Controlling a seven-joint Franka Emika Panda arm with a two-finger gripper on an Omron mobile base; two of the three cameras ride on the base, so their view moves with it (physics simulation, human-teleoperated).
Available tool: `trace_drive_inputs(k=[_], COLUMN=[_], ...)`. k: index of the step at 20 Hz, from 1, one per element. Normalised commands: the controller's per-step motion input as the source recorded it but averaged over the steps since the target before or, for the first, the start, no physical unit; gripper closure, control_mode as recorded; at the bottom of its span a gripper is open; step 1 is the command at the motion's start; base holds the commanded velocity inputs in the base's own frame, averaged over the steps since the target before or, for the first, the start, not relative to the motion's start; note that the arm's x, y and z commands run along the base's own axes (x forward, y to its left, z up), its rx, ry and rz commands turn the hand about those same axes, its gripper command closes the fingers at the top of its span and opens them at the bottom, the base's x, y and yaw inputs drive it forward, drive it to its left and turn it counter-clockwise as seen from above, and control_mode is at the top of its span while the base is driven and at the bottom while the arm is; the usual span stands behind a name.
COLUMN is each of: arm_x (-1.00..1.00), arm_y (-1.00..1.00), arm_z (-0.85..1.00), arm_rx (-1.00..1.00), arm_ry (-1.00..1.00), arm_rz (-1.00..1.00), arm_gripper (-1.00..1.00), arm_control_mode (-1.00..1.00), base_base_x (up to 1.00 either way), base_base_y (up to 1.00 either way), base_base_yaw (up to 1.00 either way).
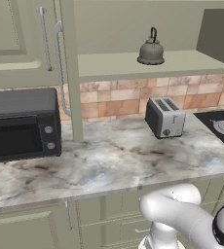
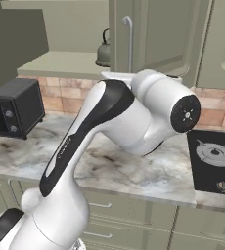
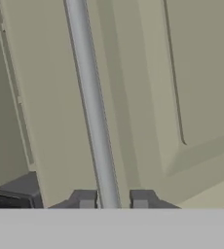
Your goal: Open the cabinet, pick the kettle from the cabinet, and place it in the sink.
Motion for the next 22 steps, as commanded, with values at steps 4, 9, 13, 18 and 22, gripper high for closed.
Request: trace_drive_inputs(k=[4, 9, 13, 18, 22], arm_x=[-0.07, -0.15, -0.30, -0.38, -0.40], arm_y=[-0.30, -0.21, -0.02, 0.10, 0.20], arm_z=[-0.19, -0.22, -0.04, 0.01, 0.04], arm_rx=[0.00, 0.00, 0.00, 0.00, 0.00], arm_ry=[0.01, 0.05, 0.09, 0.05, 0.03], arm_rz=[0.00, -0.04, -0.15, -0.14, -0.11], arm_gripper=[-1.00, -1.00, -1.00, -1.00, -1.00], arm_control_mode=[-1.00, -1.00, -1.00, -1.00, -1.00], base_base_x=[0.00, 0.00, 0.00, 0.00, 0.00], base_base_y=[0.00, 0.00, 0.00, 0.00, 0.00], base_base_yaw=[0.00, 0.00, 0.00, 0.00, 0.00])
